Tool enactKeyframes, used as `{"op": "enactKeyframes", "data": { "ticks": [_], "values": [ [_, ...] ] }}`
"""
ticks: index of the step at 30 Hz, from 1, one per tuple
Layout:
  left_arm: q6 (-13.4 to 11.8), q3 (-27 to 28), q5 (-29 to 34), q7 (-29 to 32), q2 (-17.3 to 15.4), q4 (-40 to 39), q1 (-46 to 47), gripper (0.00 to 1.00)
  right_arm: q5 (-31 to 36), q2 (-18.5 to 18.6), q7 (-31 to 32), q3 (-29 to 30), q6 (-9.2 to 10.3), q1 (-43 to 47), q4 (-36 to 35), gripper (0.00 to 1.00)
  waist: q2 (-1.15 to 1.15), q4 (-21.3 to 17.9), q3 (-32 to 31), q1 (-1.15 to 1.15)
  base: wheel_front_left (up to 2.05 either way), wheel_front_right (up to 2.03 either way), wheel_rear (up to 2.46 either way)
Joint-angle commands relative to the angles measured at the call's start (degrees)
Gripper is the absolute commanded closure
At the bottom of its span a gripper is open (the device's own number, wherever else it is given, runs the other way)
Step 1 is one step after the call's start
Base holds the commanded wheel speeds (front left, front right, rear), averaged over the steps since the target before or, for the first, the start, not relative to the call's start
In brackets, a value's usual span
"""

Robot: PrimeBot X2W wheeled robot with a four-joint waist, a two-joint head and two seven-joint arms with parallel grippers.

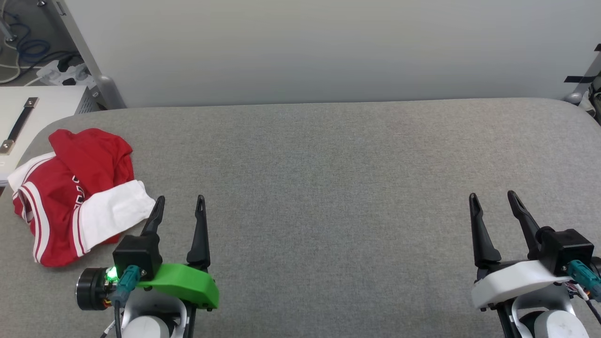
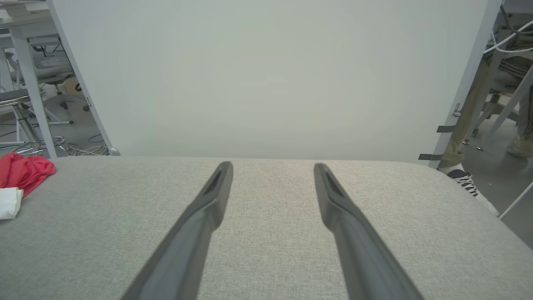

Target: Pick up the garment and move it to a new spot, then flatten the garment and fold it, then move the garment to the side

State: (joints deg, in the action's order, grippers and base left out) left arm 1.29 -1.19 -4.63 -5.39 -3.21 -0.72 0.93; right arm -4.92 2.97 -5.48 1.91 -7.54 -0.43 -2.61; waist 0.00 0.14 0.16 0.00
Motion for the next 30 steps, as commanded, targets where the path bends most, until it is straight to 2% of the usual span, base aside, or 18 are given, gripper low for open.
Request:
{"op": "enactKeyframes", "data": {
  "ticks": [1,17,30],
  "values": [
    [0.35,-0.08,-0.51,-0.69,0.14,0.09,-0.52,0.0,-0.39,-0.04,-0.73,0.21,0.02,-0.18,-0.15,0.0,0.0,0.0,-0.03,0.0,0.0,0.0,0.0],
    [0.96,-1.36,-1.64,-2.58,0.18,5.16,-0.76,0.0,0.23,-0.05,-2.59,0.25,0.02,0.12,2.65,0.0,0.0,0.0,-0.2,0.0,0.0,0.0,0.0],
    [1.56,-1.76,-2.97,-4.11,0.21,5.1,-0.39,0.0,-0.31,-0.06,-4.1,0.37,0.03,-0.27,2.83,0.0,0.0,0.26,0.61,0.0,0.0,0.0,0.0]
  ]
}}
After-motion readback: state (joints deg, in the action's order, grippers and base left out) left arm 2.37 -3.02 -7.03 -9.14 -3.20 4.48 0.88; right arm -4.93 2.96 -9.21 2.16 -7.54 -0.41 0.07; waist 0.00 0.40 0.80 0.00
